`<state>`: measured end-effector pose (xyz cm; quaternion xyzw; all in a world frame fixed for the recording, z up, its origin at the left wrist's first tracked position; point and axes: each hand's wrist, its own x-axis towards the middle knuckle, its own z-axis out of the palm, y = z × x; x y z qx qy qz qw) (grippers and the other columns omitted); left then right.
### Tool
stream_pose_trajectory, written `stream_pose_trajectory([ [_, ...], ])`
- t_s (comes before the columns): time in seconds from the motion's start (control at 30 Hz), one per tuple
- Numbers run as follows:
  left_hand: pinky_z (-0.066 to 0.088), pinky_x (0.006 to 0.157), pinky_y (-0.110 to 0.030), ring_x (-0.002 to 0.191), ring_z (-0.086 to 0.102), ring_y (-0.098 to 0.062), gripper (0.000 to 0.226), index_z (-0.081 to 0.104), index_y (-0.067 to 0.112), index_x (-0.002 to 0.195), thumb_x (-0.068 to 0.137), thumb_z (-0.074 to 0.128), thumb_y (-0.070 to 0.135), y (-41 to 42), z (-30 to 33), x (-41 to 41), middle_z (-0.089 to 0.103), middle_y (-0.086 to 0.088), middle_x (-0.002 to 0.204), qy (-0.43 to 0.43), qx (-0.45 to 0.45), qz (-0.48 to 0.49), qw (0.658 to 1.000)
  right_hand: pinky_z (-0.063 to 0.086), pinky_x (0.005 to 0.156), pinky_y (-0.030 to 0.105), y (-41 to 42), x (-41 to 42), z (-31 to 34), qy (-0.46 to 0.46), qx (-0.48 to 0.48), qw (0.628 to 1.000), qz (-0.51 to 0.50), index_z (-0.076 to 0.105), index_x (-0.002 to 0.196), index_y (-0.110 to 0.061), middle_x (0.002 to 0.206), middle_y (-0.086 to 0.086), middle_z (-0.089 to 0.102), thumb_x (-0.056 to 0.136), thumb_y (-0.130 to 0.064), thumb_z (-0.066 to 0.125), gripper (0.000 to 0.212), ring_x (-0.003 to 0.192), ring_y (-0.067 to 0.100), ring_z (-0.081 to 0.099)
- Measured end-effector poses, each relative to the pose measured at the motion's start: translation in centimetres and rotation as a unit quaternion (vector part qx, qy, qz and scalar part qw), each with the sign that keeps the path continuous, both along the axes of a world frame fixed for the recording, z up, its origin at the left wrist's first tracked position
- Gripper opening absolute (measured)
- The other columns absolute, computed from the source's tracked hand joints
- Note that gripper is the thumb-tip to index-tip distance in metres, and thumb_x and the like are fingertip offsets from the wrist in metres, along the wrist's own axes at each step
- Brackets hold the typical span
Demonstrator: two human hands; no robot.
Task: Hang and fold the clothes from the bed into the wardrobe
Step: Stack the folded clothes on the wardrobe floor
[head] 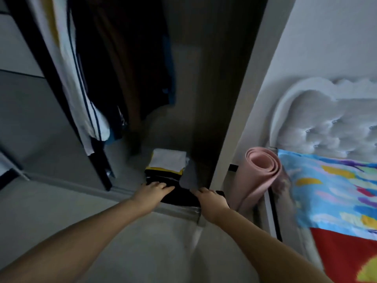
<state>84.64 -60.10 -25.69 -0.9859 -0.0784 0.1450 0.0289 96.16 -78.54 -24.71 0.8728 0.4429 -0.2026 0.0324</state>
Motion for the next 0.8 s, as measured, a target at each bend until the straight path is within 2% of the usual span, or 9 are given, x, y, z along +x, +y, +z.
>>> stream_pose_trajectory([
  [0.17,0.039,0.101,-0.042,0.127,0.044,-0.028,0.064,0.017,0.028,0.152,0.094,0.035,0.005,6.1,-1.7,1.7,0.039,-0.006,0.145,0.016,0.013,0.018,1.0,0.049,0.092,0.046,7.2,2.8,-1.9,0.0,-0.006,0.999,0.032,0.023,0.15,-0.032,0.14,0.008,0.041,0.092,-0.001,0.044,0.07,0.123,0.035,0.046],
  [0.33,0.041,0.099,-0.041,0.123,0.048,-0.028,0.065,0.017,0.029,0.152,0.094,0.038,0.007,14.4,-5.0,6.6,0.04,-0.004,0.144,0.018,0.042,0.029,0.999,0.049,0.091,0.042,15.6,8.2,-5.7,0.003,0.014,0.999,0.045,0.02,0.151,-0.032,0.144,0.007,0.038,0.097,-0.023,0.05,0.062,0.123,0.034,0.047],
  [0.47,0.04,0.101,-0.045,0.126,0.045,-0.031,0.071,0.016,0.03,0.152,0.091,0.044,0.005,20.7,-7.4,11.9,0.037,-0.006,0.146,0.039,0.017,0.063,0.997,0.047,0.096,0.041,22.5,14.1,-8.4,0.028,0.027,0.998,0.046,0.025,0.149,-0.03,0.146,0.004,0.036,0.094,-0.018,0.048,0.061,0.126,0.032,0.044],
  [0.67,0.045,0.093,-0.048,0.112,0.053,-0.034,0.061,0.026,0.026,0.147,0.092,0.042,0.005,28.9,-12.1,18.5,0.05,-0.009,0.128,0.076,-0.01,0.065,0.995,0.042,0.102,0.04,30.9,20.8,-13.3,0.064,0.005,0.997,0.046,0.027,0.15,-0.027,0.144,0.007,0.041,0.092,-0.013,0.05,0.064,0.125,0.031,0.046],
  [0.77,0.046,0.091,-0.048,0.111,0.054,-0.034,0.062,0.023,0.025,0.148,0.093,0.042,0.006,33.3,-16.1,22.4,0.049,-0.009,0.13,0.07,0.005,0.041,0.997,0.045,0.098,0.043,35.1,24.5,-16.7,0.041,-0.007,0.998,0.042,0.024,0.151,-0.027,0.143,0.009,0.04,0.091,-0.009,0.047,0.066,0.122,0.034,0.049],
  [0.8,0.046,0.092,-0.047,0.112,0.054,-0.035,0.062,0.025,0.026,0.149,0.093,0.043,0.008,34.5,-17.5,23.9,0.049,-0.009,0.13,0.044,0.022,0.035,0.998,0.046,0.097,0.044,36.4,25.9,-17.9,0.023,-0.006,0.999,0.036,0.023,0.151,-0.027,0.144,0.01,0.039,0.091,-0.006,0.045,0.068,0.122,0.035,0.047],
])
